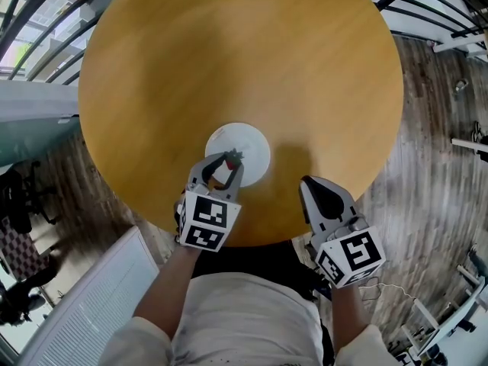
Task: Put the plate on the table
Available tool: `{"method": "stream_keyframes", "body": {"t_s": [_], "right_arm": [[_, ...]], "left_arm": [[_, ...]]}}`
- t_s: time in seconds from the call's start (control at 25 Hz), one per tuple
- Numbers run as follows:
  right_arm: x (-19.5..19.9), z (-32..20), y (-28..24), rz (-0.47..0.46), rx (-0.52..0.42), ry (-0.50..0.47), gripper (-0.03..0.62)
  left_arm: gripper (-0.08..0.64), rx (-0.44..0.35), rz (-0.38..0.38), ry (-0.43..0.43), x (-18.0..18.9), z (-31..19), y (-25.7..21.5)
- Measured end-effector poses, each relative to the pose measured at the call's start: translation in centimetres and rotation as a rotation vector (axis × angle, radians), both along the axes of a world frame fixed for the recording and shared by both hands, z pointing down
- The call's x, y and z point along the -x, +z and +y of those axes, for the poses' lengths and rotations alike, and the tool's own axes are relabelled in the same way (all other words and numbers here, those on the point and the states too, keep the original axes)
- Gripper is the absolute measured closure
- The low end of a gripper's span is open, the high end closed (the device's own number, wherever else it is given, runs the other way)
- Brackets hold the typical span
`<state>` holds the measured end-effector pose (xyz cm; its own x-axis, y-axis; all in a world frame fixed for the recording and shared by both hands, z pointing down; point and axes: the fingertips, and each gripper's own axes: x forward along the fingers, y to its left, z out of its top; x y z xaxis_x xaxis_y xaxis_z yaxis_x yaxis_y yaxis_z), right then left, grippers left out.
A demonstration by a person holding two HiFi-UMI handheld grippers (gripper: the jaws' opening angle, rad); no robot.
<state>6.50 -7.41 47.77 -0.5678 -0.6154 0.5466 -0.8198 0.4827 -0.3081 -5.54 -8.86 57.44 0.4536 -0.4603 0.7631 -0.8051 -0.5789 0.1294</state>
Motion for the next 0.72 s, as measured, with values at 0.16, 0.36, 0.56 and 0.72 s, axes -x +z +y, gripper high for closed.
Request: {"method": "stream_keyframes", "body": {"t_s": [0.16, 0.36, 0.56, 0.72], "right_arm": [[-0.1, 0.1, 0.2, -0.005, 0.004, 0.006, 0.568], [-0.5, 0.0, 0.7, -0.010, 0.012, 0.016, 0.568], [-0.7, -0.1, 0.9, -0.015, 0.018, 0.022, 0.566], [-0.9, -0.2, 1.2, -0.019, 0.021, 0.025, 0.568]], "left_arm": [[0.415, 0.014, -0.055, 0.024, -0.1, 0.2, 1.1], [0.414, 0.003, -0.127, 0.065, -0.4, -0.1, 2.1], [0.414, 0.019, -0.153, 0.083, -0.5, -0.2, 2.7], [0.414, 0.033, -0.158, 0.085, -0.7, -0.2, 3.3]]}}
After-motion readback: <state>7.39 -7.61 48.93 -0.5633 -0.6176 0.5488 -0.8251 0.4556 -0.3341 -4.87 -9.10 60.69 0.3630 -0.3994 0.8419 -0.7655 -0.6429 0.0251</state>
